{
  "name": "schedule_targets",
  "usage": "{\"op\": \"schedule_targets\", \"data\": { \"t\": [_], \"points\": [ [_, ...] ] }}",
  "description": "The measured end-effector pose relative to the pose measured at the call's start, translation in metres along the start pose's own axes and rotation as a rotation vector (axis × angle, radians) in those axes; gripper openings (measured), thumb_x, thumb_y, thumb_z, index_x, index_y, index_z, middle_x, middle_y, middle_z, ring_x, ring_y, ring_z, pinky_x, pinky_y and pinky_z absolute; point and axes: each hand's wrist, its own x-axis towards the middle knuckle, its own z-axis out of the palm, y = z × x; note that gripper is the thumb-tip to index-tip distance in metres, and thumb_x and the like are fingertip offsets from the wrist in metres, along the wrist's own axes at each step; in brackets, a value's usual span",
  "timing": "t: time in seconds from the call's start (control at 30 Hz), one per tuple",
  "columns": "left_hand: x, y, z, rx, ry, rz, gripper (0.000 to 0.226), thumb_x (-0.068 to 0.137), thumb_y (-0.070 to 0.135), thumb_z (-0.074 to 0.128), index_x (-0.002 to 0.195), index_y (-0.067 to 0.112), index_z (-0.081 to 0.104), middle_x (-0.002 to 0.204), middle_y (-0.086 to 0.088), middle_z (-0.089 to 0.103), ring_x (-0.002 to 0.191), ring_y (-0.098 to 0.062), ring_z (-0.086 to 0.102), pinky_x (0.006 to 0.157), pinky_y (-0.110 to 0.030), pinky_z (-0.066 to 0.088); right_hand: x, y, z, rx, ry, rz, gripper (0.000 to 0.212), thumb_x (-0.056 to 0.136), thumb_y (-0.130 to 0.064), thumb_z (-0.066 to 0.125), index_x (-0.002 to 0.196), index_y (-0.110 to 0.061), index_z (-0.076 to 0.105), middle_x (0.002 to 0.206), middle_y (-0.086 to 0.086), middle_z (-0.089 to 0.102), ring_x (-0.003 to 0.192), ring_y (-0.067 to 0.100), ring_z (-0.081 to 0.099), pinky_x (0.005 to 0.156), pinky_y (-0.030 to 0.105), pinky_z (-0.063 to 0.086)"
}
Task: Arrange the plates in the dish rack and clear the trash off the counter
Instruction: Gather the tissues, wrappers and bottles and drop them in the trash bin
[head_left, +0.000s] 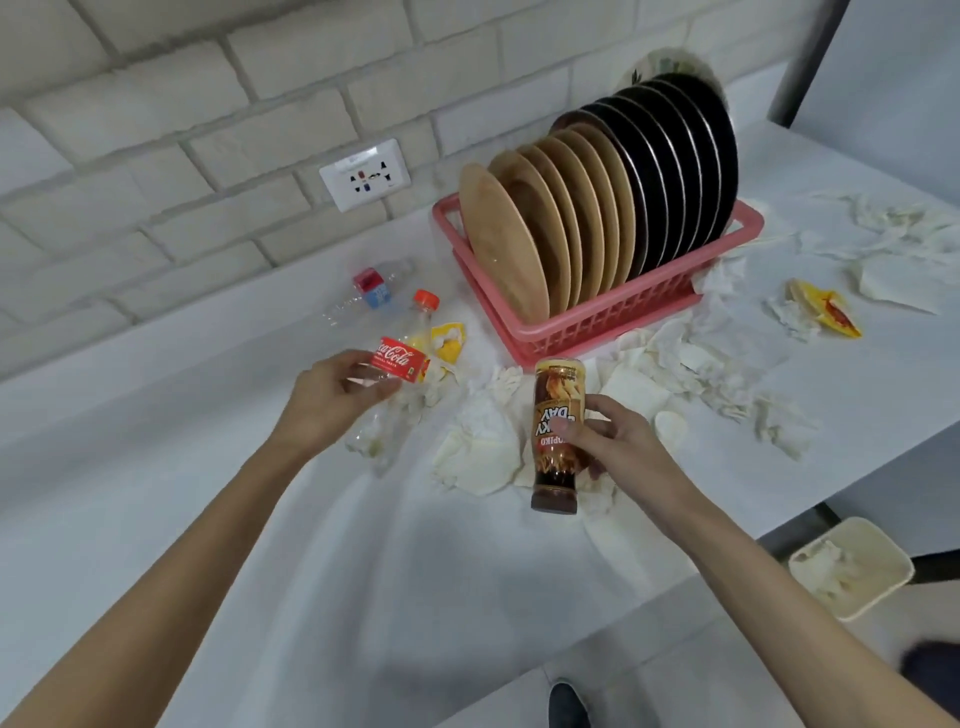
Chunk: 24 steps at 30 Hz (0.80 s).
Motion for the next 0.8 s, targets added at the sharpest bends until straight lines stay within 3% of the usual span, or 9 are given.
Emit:
{"op": "schedule_targets", "data": {
  "t": [0.1,0.27,0.5,0.67,0.8],
  "points": [
    [-0.034,0.014,0.024,-0.176,-0.105,-0.013,0.039,0.082,0.034,0.080,0.116,0.023,0.066,0.098,0.004,0.074,0.089,-0.016,0.072,0.075,-0.039,0.059,-0.011,0.001,-0.014,0.017,-0.001,-0.007,0.037,0.089,-0.028,0.070,0.123,-0.019,0.059,0.090,0.005,0.076,0.058,0.008,0.060,0.058,0.024,0.040],
    [-0.074,0.069,0.075,-0.410,-0.295,0.002,0.041,0.081,0.028,0.071,0.121,0.021,0.062,0.099,-0.005,0.075,0.087,-0.019,0.073,0.061,-0.025,0.056,-0.036,0.011,-0.052,0.055,0.053,0.002,0.036,0.089,-0.025,0.070,0.123,-0.020,0.059,0.089,0.006,0.076,0.058,0.008,0.059,0.057,0.024,0.040],
    [-0.093,0.142,0.162,-0.427,-0.471,0.024,0.052,0.077,0.034,0.070,0.125,0.016,0.059,0.103,-0.006,0.075,0.089,-0.020,0.073,0.066,-0.031,0.059,-0.076,0.030,-0.138,0.129,0.184,0.016,0.041,0.087,-0.025,0.072,0.125,-0.020,0.058,0.092,0.005,0.076,0.069,0.011,0.063,0.060,0.027,0.043],
    [-0.114,0.199,0.237,-0.394,-0.557,0.037,0.031,0.091,0.020,0.067,0.121,0.019,0.061,0.101,-0.001,0.076,0.086,-0.013,0.072,0.065,-0.030,0.057,-0.113,0.049,-0.215,0.132,0.266,0.010,0.044,0.085,-0.029,0.072,0.126,-0.024,0.056,0.094,0.001,0.076,0.074,0.014,0.067,0.060,0.023,0.048],
    [-0.140,0.249,0.310,-0.395,-0.615,0.031,0.029,0.089,0.025,0.068,0.118,0.023,0.063,0.098,0.002,0.076,0.086,-0.008,0.071,0.069,-0.028,0.057,-0.146,0.071,-0.281,0.154,0.289,0.009,0.048,0.082,-0.036,0.070,0.127,-0.025,0.056,0.100,-0.001,0.075,0.084,0.013,0.070,0.063,0.020,0.050]
  ]
}}
